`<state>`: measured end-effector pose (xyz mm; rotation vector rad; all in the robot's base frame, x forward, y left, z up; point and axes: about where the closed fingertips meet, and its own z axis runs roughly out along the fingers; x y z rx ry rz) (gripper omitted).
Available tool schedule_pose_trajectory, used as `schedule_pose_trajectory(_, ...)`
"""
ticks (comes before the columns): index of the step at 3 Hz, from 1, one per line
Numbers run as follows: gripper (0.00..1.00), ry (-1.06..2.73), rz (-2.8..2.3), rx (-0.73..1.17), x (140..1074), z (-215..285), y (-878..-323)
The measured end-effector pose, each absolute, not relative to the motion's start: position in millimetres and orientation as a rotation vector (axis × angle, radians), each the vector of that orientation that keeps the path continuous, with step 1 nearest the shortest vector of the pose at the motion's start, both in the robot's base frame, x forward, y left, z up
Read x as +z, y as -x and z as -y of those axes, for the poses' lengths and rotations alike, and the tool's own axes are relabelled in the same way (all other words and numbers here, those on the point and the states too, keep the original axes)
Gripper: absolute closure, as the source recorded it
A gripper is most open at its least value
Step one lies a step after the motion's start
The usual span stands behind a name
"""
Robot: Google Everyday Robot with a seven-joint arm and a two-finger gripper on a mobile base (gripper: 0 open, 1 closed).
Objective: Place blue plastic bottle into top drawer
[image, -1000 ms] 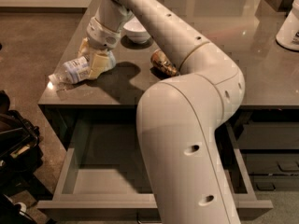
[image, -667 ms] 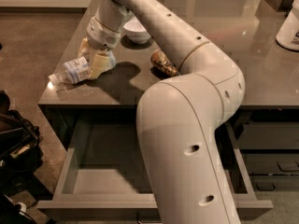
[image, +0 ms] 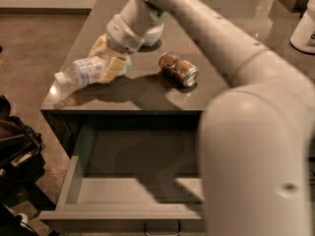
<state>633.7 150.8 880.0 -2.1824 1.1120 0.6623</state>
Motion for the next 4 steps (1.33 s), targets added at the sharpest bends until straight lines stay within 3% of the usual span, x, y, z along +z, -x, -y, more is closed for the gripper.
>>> schedule_pose_trajectory(2, 1.00, 1.843, -1.051, 0.738, 968, -138, -527)
schedule_pose_trajectory(4, 1.00, 1.656, -1.196, 0.793, 930, -107, -482)
